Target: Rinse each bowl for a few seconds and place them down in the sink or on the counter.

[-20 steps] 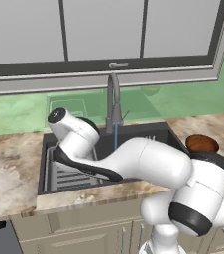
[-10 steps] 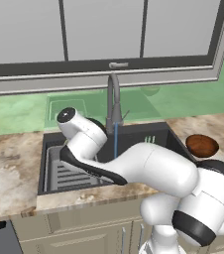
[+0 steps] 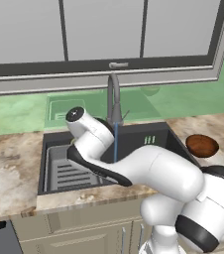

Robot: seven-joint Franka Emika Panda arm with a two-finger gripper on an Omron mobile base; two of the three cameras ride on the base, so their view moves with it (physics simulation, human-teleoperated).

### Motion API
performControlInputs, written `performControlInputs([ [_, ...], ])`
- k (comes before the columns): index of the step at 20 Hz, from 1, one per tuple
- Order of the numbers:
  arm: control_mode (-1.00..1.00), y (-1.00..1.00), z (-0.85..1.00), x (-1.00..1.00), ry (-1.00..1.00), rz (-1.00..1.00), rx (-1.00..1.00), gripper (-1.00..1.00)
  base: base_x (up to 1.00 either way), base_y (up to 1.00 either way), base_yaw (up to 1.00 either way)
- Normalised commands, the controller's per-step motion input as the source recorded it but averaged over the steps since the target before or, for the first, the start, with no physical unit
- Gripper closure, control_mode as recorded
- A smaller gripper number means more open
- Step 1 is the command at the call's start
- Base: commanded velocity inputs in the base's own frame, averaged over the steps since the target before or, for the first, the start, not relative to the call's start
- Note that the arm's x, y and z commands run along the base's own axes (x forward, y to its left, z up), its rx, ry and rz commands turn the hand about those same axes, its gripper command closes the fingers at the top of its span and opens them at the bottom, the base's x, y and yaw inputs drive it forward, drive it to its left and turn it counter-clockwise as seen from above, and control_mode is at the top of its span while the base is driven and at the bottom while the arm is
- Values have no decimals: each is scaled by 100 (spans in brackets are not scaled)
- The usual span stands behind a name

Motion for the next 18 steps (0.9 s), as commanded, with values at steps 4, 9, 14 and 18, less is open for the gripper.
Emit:
performControlInputs([
  [4,-100,-23,-2,6,0,-1,0,100,0,0,0],
  [9,-100,-23,-3,6,0,-1,0,100,0,0,0],
  [14,-100,-21,-7,10,0,-1,0,100,0,0,0],
  [18,-100,-15,-8,15,0,0,-1,100,0,0,0],
])
